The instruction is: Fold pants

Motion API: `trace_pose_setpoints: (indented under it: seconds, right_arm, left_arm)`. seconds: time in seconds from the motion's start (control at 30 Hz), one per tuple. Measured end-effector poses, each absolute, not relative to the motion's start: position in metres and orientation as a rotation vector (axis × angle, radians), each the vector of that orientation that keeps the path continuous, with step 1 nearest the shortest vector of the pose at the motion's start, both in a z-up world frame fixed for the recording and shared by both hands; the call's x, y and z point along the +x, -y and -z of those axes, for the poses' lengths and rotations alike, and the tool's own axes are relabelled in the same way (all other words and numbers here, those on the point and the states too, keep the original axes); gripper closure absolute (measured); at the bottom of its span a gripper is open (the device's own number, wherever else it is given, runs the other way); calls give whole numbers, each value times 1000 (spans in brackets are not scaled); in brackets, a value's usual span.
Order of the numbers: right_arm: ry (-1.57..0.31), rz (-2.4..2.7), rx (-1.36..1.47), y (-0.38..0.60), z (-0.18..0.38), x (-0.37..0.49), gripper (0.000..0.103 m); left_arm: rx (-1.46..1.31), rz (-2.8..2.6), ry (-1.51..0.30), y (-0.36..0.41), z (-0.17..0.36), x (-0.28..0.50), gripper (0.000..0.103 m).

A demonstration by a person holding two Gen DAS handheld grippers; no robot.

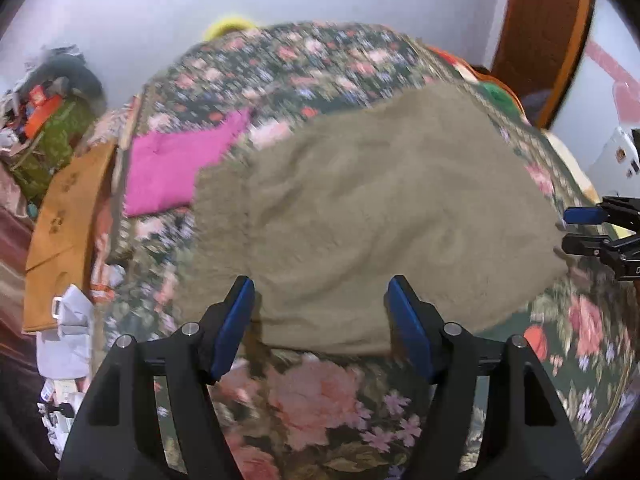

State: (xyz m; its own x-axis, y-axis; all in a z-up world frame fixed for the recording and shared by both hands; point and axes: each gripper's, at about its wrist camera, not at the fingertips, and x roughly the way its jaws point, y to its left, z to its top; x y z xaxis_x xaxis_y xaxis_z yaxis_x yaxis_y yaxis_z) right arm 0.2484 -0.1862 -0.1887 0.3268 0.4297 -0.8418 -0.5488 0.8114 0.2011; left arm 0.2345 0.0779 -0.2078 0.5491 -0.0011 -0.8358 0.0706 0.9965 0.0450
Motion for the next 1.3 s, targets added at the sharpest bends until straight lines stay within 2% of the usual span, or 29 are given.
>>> trace_pose_setpoints:
  seconds: [0.13,0.27,0.4,0.8,1.17,1.2,1.3]
  right_arm:
    - [-989,-615,-99,197,168,271,49]
    - [-938,-577,-76,202,156,296,47]
    - [-914,-537,-52,203,153,326,46]
    - [-962,-484,-9,198,188,431,46]
    - [-1062,-498,54,180,227,497,46]
    - [-1068,-501,58,180,230,498,46]
    - [-1066,-505,42,175,233,500,69]
  left_arm:
    - [15,-25,-942,-107,187,250,27]
    - [-28,-94,-919,-138,178,271,26]
    - [-60,-137,-921,-162,182,293,21]
    - [-207,-127,-1072,-198,246,354,20]
    - [-258,-122,-1039,-203,261,363,18]
    - [-261,-119,-1037,-203,261,363,18]
    - [-256,-120,-1033,-204,262,362,18]
